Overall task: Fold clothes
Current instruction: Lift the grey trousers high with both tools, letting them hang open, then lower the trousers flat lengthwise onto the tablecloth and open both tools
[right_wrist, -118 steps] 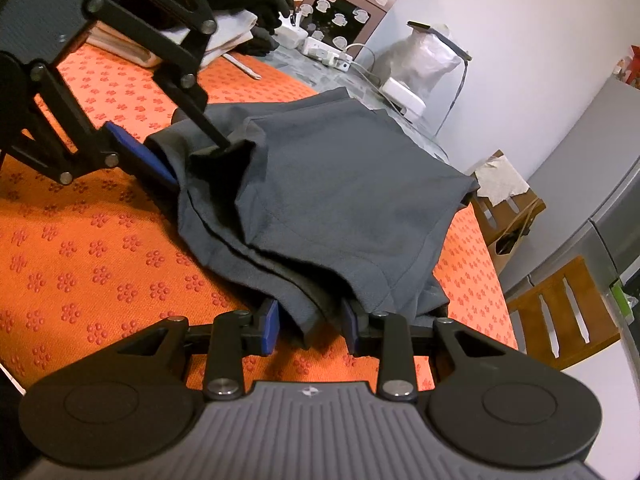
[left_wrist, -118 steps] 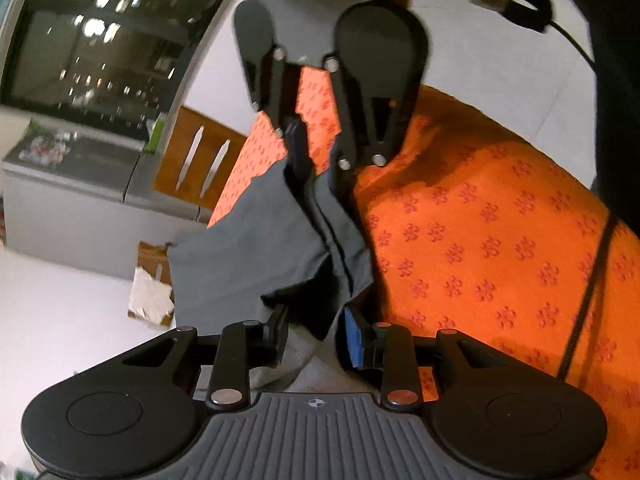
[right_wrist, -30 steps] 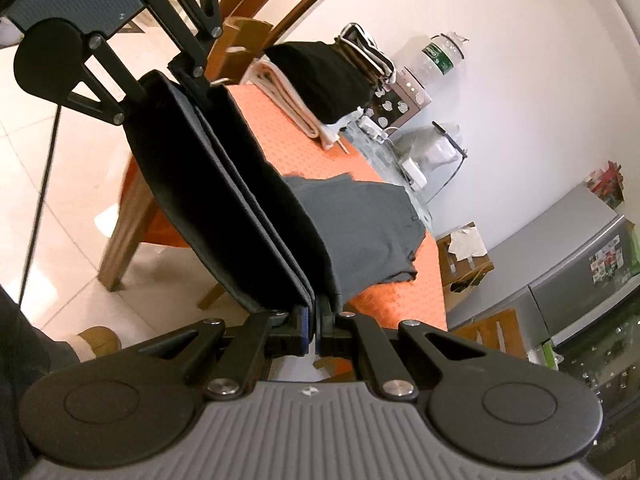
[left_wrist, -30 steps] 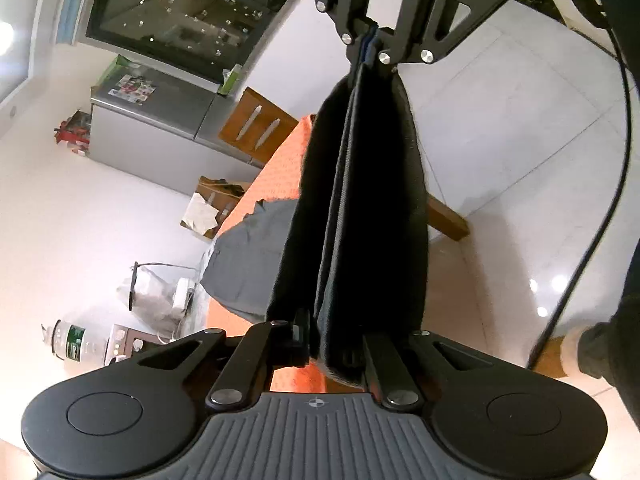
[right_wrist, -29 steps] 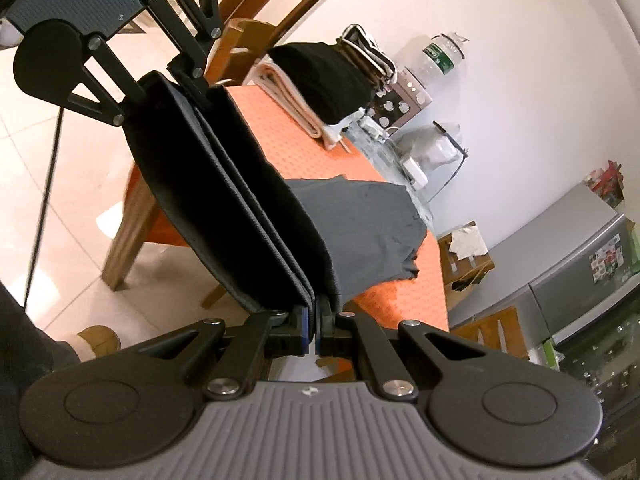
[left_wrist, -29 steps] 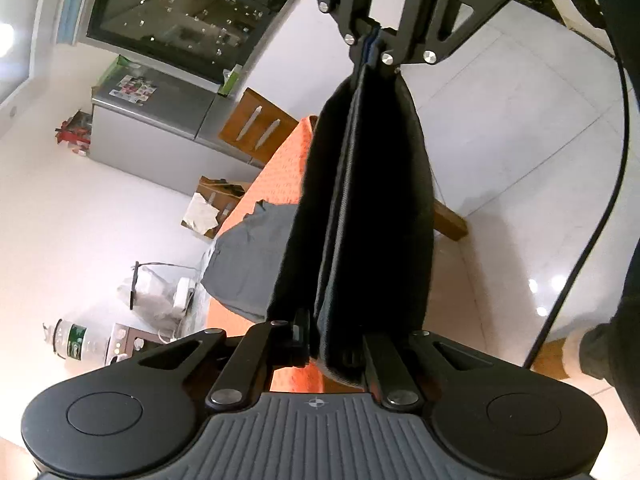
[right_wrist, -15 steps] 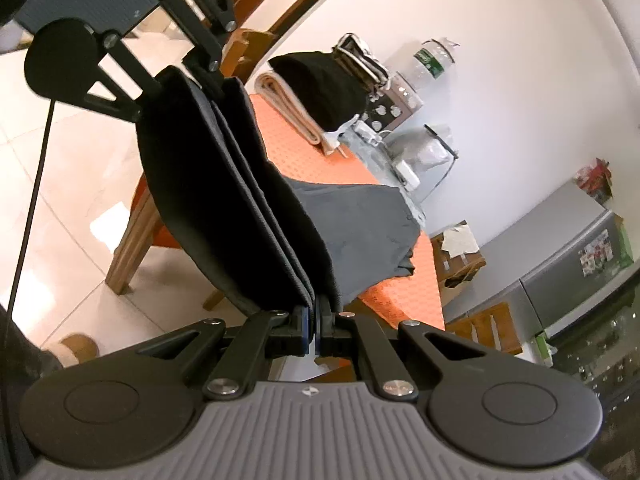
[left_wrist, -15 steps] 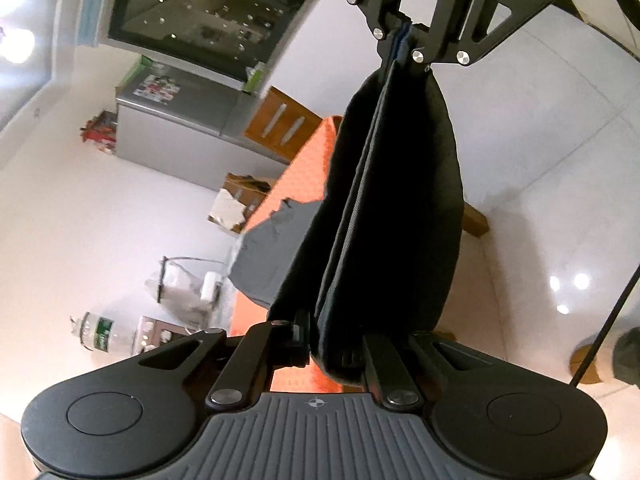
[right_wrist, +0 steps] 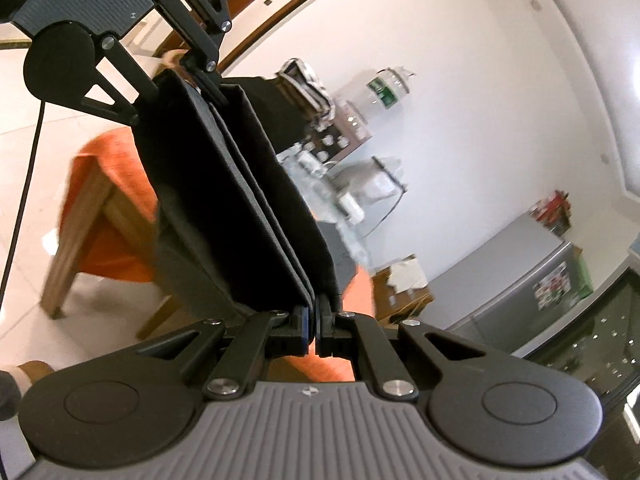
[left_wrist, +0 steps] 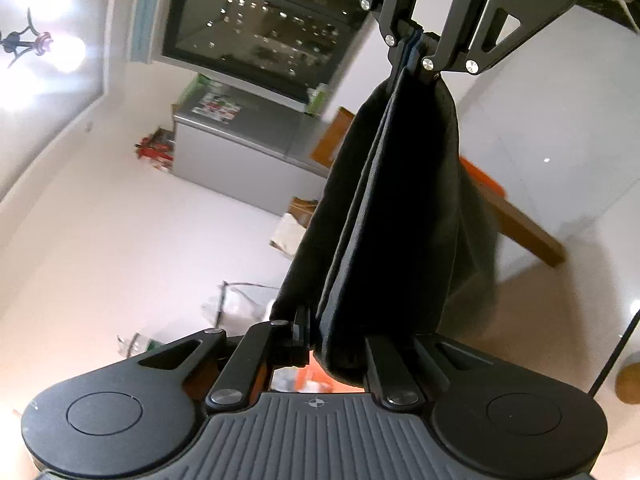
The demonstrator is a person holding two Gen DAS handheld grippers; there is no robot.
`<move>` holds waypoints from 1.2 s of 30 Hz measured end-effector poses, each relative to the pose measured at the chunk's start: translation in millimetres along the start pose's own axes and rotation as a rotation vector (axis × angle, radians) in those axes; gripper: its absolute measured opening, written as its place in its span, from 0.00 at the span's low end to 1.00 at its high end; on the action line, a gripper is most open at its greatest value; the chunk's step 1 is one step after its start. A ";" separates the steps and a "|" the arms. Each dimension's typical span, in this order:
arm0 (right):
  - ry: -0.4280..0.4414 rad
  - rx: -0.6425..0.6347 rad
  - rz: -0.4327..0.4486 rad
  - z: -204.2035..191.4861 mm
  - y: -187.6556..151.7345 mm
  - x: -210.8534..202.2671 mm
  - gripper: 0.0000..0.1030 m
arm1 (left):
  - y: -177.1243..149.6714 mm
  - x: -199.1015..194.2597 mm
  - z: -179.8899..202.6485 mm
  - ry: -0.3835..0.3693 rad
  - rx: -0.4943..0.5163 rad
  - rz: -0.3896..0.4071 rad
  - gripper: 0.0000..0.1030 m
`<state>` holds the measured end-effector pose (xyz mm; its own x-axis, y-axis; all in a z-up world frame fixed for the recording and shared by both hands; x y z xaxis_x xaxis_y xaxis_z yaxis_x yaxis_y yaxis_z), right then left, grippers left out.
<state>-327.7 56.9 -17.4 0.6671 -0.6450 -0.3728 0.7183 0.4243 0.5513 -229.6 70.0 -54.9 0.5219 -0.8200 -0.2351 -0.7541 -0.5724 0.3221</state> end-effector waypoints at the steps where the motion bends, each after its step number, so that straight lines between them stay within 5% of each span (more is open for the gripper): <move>1: -0.013 -0.004 0.007 10.8 3.3 13.3 0.03 | 0.6 13.1 -6.9 0.013 0.003 0.006 0.11; 8: -0.083 -0.037 0.028 79.4 26.0 115.9 0.03 | -4.6 116.4 -55.5 0.046 -0.016 0.049 0.12; 17: -0.080 -0.059 -0.037 136.3 53.6 282.8 0.03 | -34.3 282.0 -88.5 -0.051 -0.001 0.073 0.13; 26: 0.082 -0.032 -0.149 129.4 46.7 443.8 0.03 | -68.4 408.2 -57.0 -0.246 -0.005 -0.008 0.16; 36: 0.300 0.014 -0.242 105.0 18.2 559.2 0.04 | -94.1 504.5 -25.4 -0.420 -0.048 -0.129 0.25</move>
<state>37.7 -362.8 -137.4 0.5083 -0.5094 -0.6943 0.8607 0.2726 0.4300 114.8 -290.0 -180.5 0.3959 -0.6727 -0.6251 -0.6692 -0.6775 0.3052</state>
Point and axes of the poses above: each gripper's, at about its wrist camera, not at the fingertips, and x roughly the way its jaws point, z to its right, y to its top, the point moved 5 cm from there along x, roughly the way its jaws point, and after that the axes turned 4 degrees about -z, right-handed, at the moved point
